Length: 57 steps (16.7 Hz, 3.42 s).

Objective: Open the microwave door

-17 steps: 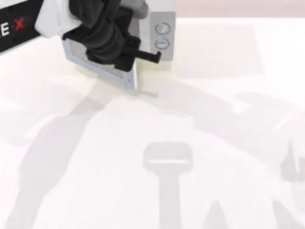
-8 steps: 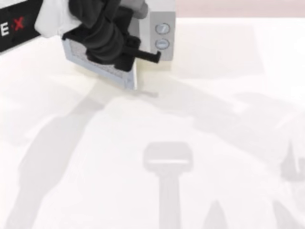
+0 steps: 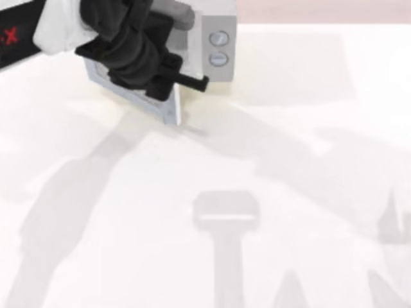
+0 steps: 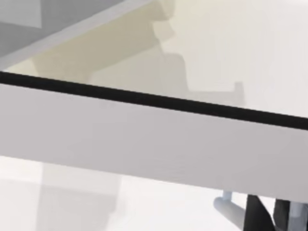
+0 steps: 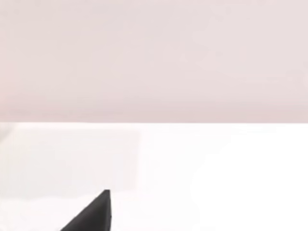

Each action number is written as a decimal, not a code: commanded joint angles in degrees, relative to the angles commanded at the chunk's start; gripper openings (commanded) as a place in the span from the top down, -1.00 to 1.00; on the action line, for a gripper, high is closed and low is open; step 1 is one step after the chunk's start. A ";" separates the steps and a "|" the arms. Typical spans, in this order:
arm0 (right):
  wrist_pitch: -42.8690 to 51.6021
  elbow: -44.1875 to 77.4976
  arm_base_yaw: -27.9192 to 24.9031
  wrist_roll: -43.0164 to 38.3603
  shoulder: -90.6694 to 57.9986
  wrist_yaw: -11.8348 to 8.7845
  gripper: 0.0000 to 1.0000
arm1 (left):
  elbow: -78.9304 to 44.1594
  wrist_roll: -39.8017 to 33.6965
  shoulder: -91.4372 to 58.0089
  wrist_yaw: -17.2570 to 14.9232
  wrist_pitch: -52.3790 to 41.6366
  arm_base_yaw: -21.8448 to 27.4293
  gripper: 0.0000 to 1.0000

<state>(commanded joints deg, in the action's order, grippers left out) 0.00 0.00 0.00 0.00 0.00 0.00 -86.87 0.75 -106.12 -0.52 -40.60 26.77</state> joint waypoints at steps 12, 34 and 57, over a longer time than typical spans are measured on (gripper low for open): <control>0.00 0.00 0.00 0.00 0.00 0.00 -1.00 | 2.54 3.90 2.15 -2.09 0.57 -1.41 1.00; 0.00 0.00 0.00 0.00 0.00 0.00 -1.00 | 4.04 6.88 3.23 -4.05 0.55 -2.21 1.00; 0.00 0.00 0.00 0.00 0.00 0.00 -1.00 | 6.76 12.96 5.70 -7.28 0.40 -4.66 1.00</control>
<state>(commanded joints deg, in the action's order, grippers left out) 0.00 0.00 0.00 0.00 0.00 0.00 -80.11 13.70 -100.42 -7.80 -40.20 22.11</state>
